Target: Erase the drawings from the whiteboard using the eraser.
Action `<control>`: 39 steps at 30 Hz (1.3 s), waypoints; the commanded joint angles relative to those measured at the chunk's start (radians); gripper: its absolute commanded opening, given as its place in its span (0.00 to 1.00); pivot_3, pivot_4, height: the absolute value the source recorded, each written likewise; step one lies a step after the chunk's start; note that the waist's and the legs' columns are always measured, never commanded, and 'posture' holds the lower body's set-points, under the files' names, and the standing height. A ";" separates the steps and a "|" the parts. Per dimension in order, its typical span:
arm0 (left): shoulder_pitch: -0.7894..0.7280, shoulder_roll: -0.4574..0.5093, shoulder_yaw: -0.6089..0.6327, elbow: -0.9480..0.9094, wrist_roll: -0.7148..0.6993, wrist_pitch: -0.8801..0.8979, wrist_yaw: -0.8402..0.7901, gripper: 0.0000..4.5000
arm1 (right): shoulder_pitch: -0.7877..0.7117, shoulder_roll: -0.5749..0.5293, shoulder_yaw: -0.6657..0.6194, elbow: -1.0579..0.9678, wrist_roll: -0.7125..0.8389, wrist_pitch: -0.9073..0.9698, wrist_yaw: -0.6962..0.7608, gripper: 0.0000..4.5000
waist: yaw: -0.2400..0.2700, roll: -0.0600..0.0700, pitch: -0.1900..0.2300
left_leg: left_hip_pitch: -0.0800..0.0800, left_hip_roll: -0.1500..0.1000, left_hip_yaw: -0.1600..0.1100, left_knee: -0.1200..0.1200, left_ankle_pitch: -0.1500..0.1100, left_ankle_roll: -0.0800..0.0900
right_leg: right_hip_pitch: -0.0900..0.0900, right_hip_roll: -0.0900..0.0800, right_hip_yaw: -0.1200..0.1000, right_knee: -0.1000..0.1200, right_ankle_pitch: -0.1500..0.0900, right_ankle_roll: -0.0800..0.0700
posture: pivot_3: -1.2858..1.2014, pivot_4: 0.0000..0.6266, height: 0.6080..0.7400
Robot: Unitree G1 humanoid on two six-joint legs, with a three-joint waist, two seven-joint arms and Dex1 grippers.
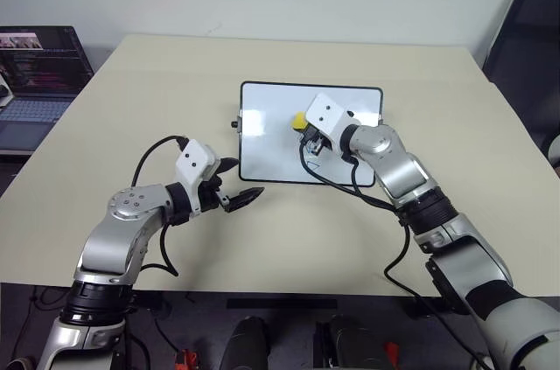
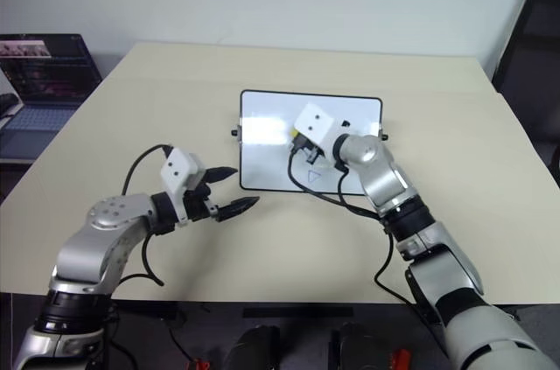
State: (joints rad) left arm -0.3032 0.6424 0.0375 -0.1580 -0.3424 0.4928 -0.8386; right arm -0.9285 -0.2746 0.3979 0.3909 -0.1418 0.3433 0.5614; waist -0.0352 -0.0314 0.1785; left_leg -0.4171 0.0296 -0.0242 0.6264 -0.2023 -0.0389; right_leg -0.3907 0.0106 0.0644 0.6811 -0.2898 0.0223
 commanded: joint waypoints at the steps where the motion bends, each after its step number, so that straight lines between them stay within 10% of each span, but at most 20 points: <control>1: -0.001 0.009 0.011 -0.052 -0.007 -0.007 0.005 1.00 | 0.014 -0.022 0.031 -0.020 -0.027 0.001 0.081 0.22 | 0.000 0.000 0.000 | 0.000 0.000 0.000 0.000 0.000 0.000 | 0.000 0.000 0.000 0.000 0.000 0.000 | 0.52 0.24 1.00; 39: -0.004 -0.009 -0.006 -0.050 -0.005 -0.009 0.000 1.00 | 0.021 -0.008 -0.023 0.026 -0.151 -0.076 -0.011 0.22 | -0.001 0.000 0.000 | 0.002 0.001 0.000 0.002 0.001 0.001 | 0.002 0.001 0.000 0.001 0.002 0.000 | 0.52 0.24 1.00</control>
State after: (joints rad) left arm -0.3006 0.6297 0.0257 -0.1802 -0.3387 0.4931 -0.8388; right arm -0.8794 -0.2733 0.4154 0.3920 -0.2597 0.2701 0.6168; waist -0.0359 -0.0315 0.1783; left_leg -0.4151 0.0303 -0.0242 0.6285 -0.2013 -0.0382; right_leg -0.3892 0.0115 0.0643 0.6821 -0.2878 0.0224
